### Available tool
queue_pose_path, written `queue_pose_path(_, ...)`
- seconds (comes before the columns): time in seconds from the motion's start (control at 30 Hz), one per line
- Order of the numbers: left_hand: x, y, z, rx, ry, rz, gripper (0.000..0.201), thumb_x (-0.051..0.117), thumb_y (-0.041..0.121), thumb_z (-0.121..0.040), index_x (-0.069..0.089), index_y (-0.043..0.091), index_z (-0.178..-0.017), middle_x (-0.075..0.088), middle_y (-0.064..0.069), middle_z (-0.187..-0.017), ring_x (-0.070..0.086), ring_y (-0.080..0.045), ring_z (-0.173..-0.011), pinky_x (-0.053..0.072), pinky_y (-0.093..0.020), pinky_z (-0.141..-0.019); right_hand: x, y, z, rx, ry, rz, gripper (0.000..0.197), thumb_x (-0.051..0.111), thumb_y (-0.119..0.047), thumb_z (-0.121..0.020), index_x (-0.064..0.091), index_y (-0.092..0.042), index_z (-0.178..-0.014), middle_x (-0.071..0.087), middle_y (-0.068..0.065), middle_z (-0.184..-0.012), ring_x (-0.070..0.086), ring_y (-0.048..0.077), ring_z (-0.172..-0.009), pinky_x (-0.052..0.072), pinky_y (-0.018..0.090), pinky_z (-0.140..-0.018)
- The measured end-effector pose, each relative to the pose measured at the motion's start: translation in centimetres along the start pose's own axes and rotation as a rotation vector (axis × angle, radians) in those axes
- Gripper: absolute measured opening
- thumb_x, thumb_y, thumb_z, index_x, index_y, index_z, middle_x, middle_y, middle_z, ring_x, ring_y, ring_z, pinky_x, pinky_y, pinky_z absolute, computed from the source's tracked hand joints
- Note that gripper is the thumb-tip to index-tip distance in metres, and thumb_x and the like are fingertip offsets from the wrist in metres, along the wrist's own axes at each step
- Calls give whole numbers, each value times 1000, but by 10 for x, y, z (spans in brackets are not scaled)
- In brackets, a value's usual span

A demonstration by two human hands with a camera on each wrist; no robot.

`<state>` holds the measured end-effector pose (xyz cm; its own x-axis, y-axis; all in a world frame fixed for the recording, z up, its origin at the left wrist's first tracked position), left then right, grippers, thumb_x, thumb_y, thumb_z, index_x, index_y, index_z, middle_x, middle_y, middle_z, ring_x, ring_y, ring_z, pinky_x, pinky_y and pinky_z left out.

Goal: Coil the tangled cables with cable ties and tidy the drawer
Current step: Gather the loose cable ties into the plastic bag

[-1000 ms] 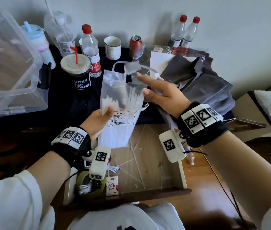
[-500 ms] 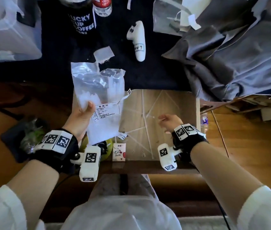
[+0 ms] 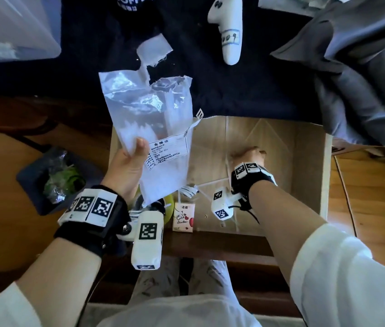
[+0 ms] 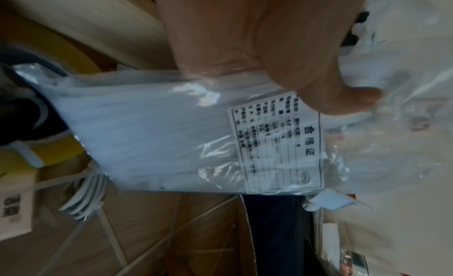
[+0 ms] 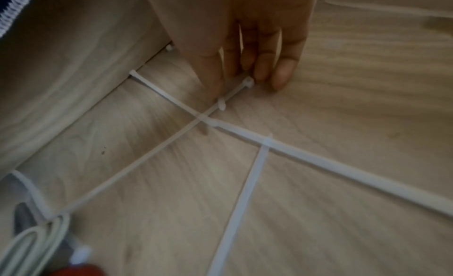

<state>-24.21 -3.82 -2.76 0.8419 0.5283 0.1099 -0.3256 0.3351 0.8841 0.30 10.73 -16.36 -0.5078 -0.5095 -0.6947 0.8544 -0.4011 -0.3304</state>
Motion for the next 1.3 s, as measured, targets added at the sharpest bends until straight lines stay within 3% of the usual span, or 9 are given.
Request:
queue_pose_path(0.17,-1,1,4,19,3,-35,88,68,85,-34,59,18,-92,73,14,-86,67,2,-89,54,-15,-75,-7,26,6,70,-71,268,20,63,-12,-82,61,-4,-100,63,12,-113,63,26,-102,48,24,-79)
queue_pose_path(0.27,5,0,7,19,-30,-25,61,68,84,-35,72,39,-76,72,21,-84,66,6,-87,53,-15,-74,-5,49,36,34,-256,509,34,66,-17,-82,60,-6,-113,60,6,-106,59,23,-105,45,14,-67)
queue_pose_path(0.33,8,0,9,16,-38,-5,59,69,83,-34,71,43,-78,71,24,-85,65,8,-86,51,-21,-78,-9,56,54,5,-348,694,44,71,-24,-76,60,-11,-117,50,2,-108,54,24,-111,49,25,-79)
queue_pose_path(0.53,-3,-3,7,24,-4,-12,89,66,78,-46,53,11,-103,73,12,-94,67,0,-94,52,-14,-72,-42,3,7,-161,93,289,51,52,-2,-79,41,-9,-128,33,15,-135,36,35,-126,38,43,-101)
queue_pose_path(0.7,-25,-13,5,-17,68,65,126,74,76,-44,36,3,-139,57,-12,-132,58,-19,-119,51,-31,-94,-15,10,-10,-129,18,451,46,57,-12,-85,44,-9,-129,34,15,-137,30,34,-129,33,43,-102)
queue_pose_path(0.83,-25,-18,6,-31,64,77,132,75,76,-42,33,0,-141,56,-15,-133,59,-18,-117,54,-23,-83,-3,27,-10,-138,-16,433,30,53,-20,-88,60,-16,-117,49,11,-132,43,30,-123,37,40,-99)
queue_pose_path(1.0,-22,-17,6,-8,51,84,128,74,75,-47,33,-3,-140,54,-17,-133,60,-16,-115,53,-19,-79,-15,24,-9,-179,86,430,35,56,-10,-86,54,-13,-121,44,15,-129,42,34,-119,38,39,-96)
queue_pose_path(1.17,-22,-22,6,-31,63,97,126,76,75,-40,42,-4,-132,65,-8,-120,64,-13,-108,53,-20,-78,-20,24,-13,-207,132,383,20,63,-1,-77,69,-16,-88,46,13,-118,46,37,-108,43,34,-88)
queue_pose_path(1.3,-20,-26,8,-66,58,94,97,74,77,-39,58,10,-108,73,4,-103,66,-8,-102,53,-18,-76,-20,29,-13,-176,128,378,19,65,-2,-77,71,-16,-88,49,12,-118,53,38,-102,47,33,-83)
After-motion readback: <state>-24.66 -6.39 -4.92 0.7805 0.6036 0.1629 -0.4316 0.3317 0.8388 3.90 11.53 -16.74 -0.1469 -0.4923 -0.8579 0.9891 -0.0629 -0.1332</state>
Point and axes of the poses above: each hand's wrist, its own z-axis away from the middle knuckle, its own x-axis out of the palm, y = z × x, the point moved 9 cm from there along -z, towards the middle knuckle
